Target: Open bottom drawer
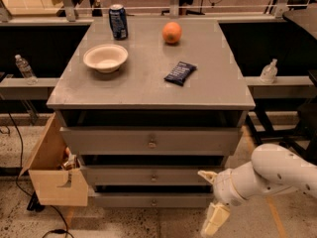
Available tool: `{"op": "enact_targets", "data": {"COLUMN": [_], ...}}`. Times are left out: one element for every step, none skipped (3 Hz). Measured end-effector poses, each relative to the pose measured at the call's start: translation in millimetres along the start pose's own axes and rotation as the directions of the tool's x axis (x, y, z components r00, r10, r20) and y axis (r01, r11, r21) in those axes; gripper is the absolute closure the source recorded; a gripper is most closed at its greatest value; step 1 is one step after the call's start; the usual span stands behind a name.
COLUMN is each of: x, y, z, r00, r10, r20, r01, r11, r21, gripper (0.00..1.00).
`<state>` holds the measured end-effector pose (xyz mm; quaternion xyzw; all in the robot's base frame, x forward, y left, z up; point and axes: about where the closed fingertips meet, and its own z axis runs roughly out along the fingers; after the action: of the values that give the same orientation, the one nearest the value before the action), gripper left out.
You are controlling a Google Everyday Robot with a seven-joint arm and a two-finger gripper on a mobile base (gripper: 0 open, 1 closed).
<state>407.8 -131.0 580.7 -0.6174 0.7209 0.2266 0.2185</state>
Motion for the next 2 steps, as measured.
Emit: {"op": "enact_targets", "data": {"x": [19.9,31.2], "y": [-6.2,-20.5], "z": [22.7,64.5], "r00": [0.995,0.980], "r10": [-0.004,-0.004], "r20": [0.104,0.198], "r01": [-0.004,-0.022], "r11": [0.9972,0.9914], "r21": [0.075,0.129], "gripper": [0.00,0.00]}}
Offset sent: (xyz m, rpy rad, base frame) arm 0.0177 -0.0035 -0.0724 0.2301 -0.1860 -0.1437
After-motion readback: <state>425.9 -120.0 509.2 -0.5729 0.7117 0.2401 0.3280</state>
